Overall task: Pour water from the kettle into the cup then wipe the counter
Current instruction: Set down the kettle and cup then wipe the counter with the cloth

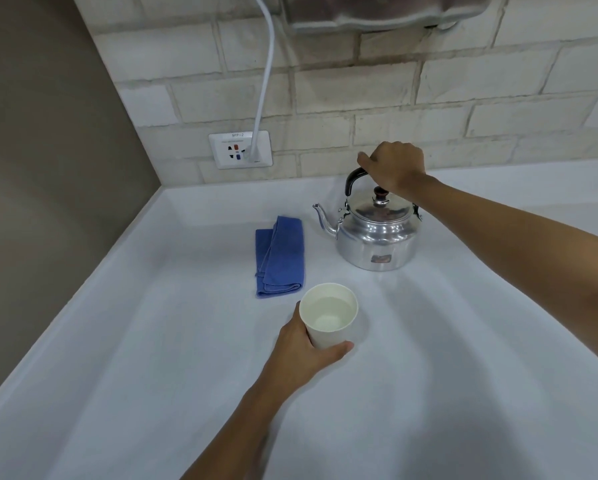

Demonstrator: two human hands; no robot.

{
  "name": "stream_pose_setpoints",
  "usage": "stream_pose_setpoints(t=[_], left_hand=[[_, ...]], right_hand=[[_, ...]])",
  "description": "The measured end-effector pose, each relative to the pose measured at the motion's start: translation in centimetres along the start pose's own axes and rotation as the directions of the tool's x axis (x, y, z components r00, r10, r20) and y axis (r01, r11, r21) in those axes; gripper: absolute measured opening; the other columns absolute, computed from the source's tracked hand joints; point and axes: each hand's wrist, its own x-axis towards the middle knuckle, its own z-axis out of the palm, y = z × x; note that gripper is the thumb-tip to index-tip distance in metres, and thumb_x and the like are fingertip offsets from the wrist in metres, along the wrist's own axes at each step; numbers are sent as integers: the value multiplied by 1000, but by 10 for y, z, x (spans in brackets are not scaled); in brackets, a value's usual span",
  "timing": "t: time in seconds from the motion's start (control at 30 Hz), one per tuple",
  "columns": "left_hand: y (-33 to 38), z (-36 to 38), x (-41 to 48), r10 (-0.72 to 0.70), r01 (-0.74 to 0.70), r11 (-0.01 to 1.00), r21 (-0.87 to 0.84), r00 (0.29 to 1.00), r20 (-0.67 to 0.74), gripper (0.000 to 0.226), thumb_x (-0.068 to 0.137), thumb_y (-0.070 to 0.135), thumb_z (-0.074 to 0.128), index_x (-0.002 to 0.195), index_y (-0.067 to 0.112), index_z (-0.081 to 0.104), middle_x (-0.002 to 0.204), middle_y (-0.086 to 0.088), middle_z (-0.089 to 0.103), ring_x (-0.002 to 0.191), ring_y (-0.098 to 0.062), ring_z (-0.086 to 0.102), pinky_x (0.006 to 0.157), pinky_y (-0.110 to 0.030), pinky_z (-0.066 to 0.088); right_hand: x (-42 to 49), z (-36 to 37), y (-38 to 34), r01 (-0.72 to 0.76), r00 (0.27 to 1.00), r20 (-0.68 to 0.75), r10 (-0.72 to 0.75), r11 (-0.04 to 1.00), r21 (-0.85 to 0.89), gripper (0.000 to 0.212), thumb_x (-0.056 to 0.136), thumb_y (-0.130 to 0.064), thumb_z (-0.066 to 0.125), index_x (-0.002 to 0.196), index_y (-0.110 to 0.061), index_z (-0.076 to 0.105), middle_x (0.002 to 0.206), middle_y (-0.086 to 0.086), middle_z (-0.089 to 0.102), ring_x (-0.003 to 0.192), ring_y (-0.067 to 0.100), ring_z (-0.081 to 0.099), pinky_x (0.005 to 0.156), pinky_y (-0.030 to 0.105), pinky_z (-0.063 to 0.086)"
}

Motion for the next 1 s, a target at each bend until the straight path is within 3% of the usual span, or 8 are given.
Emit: stream_pose_setpoints(t=[0.07, 0.17, 0.27, 0.4, 0.5, 0.63, 0.8, 1.0], left_hand=[[2, -2, -1, -5, 5, 1000, -29, 1000, 15, 82, 45, 61, 82, 113, 51, 38, 113, 25, 54, 106, 3, 52, 80, -11, 44], [4, -7, -2, 23, -19, 989, -149, 999, 24, 88, 43, 59, 83, 118, 53, 37, 121, 26, 52, 115, 5, 48, 93, -17, 42], [2, -16, -11, 105, -107, 954, -278, 994, -23, 86, 57, 54, 78, 130, 38, 37, 132, 24, 48, 126, -1, 42, 103, -19, 37], [0, -42, -15, 187, -247, 932, -264, 954, -233, 53, 82, 47, 60, 129, 28, 45, 133, 15, 53, 127, -6, 44, 105, -18, 34], [0, -63, 10, 122, -176, 976, -129, 930, -347, 46, 87, 52, 48, 128, 31, 47, 133, 21, 50, 123, 1, 43, 99, -13, 36], [-11, -71, 66, 138, -85, 976, 201, 954, -268, 45, 94, 36, 43, 136, 20, 40, 145, 2, 36, 132, -9, 30, 107, -23, 24], [-23, -62, 143, 148, -49, 772, 634, 984, -103, 50, 98, 28, 38, 143, 9, 28, 153, -13, 21, 140, -31, 17, 114, -40, 14], [-35, -45, 191, -41, 95, 661, 745, 995, -90, 54, 98, 38, 24, 147, 18, 12, 157, -9, 6, 142, -31, 5, 115, -45, 8]], right_hand=[[-10, -3, -2, 71, 995, -69, -74, 997, -40, 49, 95, -34, 34, 64, -2, 55, 63, 17, 58, 64, 33, 56, 53, 30, 34], [-46, -8, -5, 200, 950, -251, -187, 979, 27, 34, 94, -32, 41, 110, -5, 56, 111, 17, 59, 107, 34, 49, 91, 41, 36], [-105, -3, -1, 225, 934, -324, -150, 952, 207, 32, 89, -28, 48, 114, -7, 51, 117, 13, 55, 110, 32, 46, 96, 35, 29], [-196, 22, 23, 65, 997, 28, -75, 962, 264, 37, 86, -20, 55, 119, -5, 48, 123, 16, 52, 116, 34, 44, 99, 35, 29], [-247, 46, 27, -24, 947, 321, -18, 992, 126, 54, 95, -38, 33, 140, -10, 27, 151, 12, 26, 140, 27, 19, 116, 36, 15], [-267, 63, 22, 18, 931, 364, -5, 999, -32, 94, 69, -59, -32, 146, -15, 2, 158, 2, 2, 145, 17, -2, 118, 33, -1], [-266, 65, 22, 22, 941, 339, -2, 998, -53, 82, 75, -54, -24, 145, -16, -6, 157, 1, -3, 144, 14, -7, 116, 31, -6], [-266, 64, 21, 18, 942, 336, -9, 1000, -24, 85, 76, -55, -26, 145, -13, 0, 157, 2, 2, 144, 16, -3, 117, 32, -9]])
